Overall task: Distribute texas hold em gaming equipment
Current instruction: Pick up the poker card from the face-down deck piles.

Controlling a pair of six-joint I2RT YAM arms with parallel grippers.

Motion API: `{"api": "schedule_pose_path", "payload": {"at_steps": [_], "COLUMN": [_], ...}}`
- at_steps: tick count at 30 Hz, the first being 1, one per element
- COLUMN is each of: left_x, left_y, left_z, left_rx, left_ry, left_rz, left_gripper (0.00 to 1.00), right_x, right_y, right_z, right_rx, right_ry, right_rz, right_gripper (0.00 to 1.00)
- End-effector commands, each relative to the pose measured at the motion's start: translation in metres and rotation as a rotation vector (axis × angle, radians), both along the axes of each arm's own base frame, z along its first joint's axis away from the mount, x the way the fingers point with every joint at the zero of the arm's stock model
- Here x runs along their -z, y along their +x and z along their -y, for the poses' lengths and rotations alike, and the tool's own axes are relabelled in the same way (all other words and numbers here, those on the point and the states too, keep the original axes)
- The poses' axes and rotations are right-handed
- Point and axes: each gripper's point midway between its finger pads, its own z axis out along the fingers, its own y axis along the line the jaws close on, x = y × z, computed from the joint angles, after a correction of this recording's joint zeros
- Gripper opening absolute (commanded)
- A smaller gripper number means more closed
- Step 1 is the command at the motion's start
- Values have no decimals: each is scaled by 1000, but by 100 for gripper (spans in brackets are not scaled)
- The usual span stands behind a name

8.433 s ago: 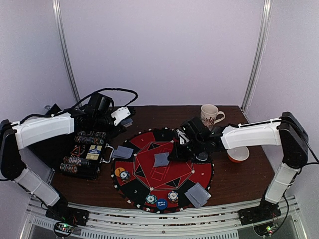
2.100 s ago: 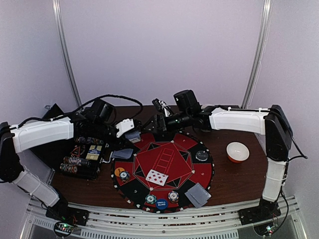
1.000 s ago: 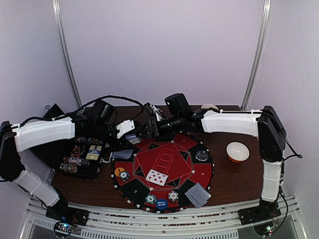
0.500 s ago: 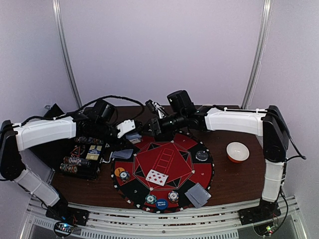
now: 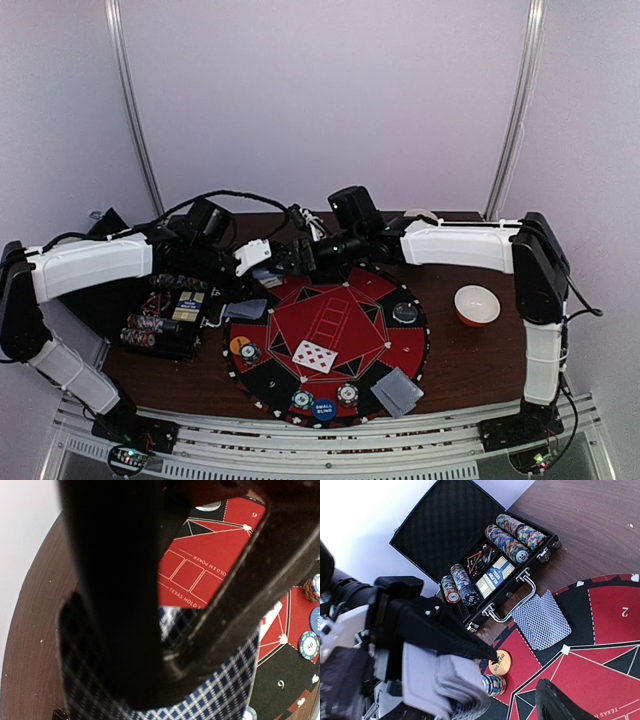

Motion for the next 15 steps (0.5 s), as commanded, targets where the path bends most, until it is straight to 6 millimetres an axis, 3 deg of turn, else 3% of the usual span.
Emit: {"api": "schedule_pose_path", "payload": {"at_steps": [1, 5, 11, 15], "left_x": [-18, -22, -20, -16], "left_y": [6, 6, 8, 11], "left_z": [12, 14, 9, 6], "left_rx": [19, 24, 2, -14], "left_ry": [-55, -70, -45, -26], "left_rz": [27, 29, 47, 53], "left_gripper": [34, 34, 33, 33], "right_x": [1, 10, 16, 10], "right_y": [7, 12, 23, 16], "right_z": [-13, -11, 15, 19], "right_rx": [8, 29, 94, 68], "right_ry": [33, 8, -53, -65], "right_rz": [27, 32, 44, 52], "right_gripper": [74, 76, 58, 44]}}
